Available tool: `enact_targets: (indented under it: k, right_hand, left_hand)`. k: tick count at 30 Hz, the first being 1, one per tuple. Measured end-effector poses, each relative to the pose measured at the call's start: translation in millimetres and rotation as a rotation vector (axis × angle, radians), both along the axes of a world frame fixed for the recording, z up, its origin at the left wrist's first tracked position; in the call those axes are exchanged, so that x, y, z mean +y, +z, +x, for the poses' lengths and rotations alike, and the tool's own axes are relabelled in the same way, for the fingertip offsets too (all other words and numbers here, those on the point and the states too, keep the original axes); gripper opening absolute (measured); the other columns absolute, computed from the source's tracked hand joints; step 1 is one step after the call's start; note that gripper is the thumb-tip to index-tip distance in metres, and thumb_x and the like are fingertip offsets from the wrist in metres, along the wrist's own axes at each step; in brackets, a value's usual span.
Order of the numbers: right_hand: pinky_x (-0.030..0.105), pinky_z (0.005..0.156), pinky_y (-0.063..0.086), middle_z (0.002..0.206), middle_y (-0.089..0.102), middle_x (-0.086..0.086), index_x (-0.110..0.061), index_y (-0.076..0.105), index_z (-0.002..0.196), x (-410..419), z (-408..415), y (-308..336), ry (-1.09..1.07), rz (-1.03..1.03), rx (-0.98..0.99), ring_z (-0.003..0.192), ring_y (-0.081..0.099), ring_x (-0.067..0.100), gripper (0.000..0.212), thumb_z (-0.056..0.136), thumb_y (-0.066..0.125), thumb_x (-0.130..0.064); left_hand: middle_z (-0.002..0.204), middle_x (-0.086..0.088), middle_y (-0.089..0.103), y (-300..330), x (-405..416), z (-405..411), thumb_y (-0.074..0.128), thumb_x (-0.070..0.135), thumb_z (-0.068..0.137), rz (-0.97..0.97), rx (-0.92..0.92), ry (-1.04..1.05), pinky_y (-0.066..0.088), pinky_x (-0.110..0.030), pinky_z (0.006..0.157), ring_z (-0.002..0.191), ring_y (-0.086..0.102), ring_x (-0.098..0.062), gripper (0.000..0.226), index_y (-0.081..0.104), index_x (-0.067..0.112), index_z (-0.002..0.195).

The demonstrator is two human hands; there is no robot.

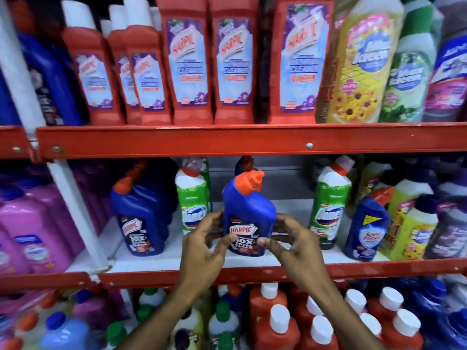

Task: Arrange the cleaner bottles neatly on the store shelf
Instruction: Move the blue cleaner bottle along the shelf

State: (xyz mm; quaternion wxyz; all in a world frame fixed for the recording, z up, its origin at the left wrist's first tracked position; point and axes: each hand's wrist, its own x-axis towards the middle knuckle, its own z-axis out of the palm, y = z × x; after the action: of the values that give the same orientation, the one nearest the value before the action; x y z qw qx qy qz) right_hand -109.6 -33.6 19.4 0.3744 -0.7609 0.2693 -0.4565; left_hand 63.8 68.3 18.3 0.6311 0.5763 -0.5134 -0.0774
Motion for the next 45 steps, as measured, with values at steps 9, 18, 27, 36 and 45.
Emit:
enact_targets:
  k: [9,18,27,36,45]
  right_hand:
    - [0.009,0.075,0.054,0.092,0.075,-0.035,-0.041,0.065,0.106,57.3,142.3,-7.3,0.17,0.007,0.014,0.085,0.072,-0.009,0.041,0.078,0.081,-0.016]
    - [0.02,0.079,0.058,0.101,0.076,-0.005,-0.018,0.07,0.112,79.4,211.2,-21.2,0.135,-0.019,0.143,0.087,0.073,0.002,0.039,0.076,0.083,-0.022]
    - [0.036,0.089,0.059,0.119,0.073,0.007,-0.013,0.068,0.123,83.9,224.8,-33.0,0.091,0.069,0.197,0.101,0.072,0.02,0.047,0.08,0.081,-0.028]
    - [0.028,0.09,0.058,0.117,0.065,-0.011,-0.03,0.064,0.127,89.5,170.8,-26.6,0.004,-0.146,0.057,0.102,0.066,0.004,0.037,0.091,0.069,-0.025]
    - [0.041,0.117,0.037,0.156,0.045,0.009,-0.018,0.051,0.144,35.1,49.0,-21.2,-0.395,-0.644,0.27,0.141,0.043,0.033,0.058,0.088,0.062,-0.022]
  left_hand:
    - [0.115,0.02,0.076,-12.1,79.1,103.7,0.07,-0.004,0.088,-0.048,0.019,0.299,0.055,-0.014,0.092,0.11,0.071,-0.001,0.068,0.058,0.054,0.119]
    - [0.112,0.017,0.076,-39.4,98.8,165.8,0.066,-0.012,0.088,0.021,0.058,0.323,0.055,-0.015,0.093,0.108,0.07,0.001,0.069,0.055,0.049,0.119]
    - [0.108,0.019,0.075,-52.4,103.0,176.7,0.068,0.003,0.092,0.105,0.065,0.321,0.06,-0.021,0.086,0.099,0.071,0.003,0.047,0.053,0.031,0.126]
    - [0.145,-0.007,0.047,-47.2,108.2,141.6,0.067,0.02,0.084,-0.164,-0.35,0.593,0.04,-0.02,0.113,0.135,0.05,-0.018,0.053,0.057,0.02,0.135]
    - [0.17,-0.008,0.024,-25.3,43.3,56.9,0.061,0.035,0.091,-0.118,-0.925,0.439,0.011,-0.065,0.128,0.16,0.017,-0.032,0.075,0.032,0.017,0.157]
